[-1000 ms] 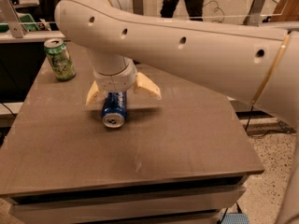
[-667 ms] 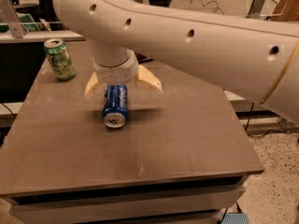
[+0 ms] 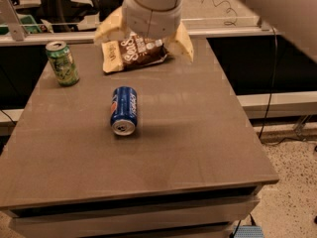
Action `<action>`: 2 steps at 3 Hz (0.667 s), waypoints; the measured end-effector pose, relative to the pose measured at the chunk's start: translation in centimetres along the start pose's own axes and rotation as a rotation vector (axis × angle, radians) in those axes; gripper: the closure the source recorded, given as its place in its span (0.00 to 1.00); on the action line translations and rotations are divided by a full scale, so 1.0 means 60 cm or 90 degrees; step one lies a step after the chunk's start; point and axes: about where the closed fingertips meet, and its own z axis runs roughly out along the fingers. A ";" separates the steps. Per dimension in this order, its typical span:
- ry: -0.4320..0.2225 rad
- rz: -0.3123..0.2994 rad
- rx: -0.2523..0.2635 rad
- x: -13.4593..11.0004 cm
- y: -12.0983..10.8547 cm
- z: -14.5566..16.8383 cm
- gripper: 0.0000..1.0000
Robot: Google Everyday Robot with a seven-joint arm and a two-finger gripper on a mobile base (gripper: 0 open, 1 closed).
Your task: Knock pepsi can over
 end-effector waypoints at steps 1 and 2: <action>0.051 0.091 0.089 0.027 0.051 -0.102 0.00; 0.082 0.163 0.157 0.042 0.086 -0.142 0.00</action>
Offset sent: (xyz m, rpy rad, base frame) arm -0.0069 -0.0304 0.0479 0.1421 -0.0566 -0.0691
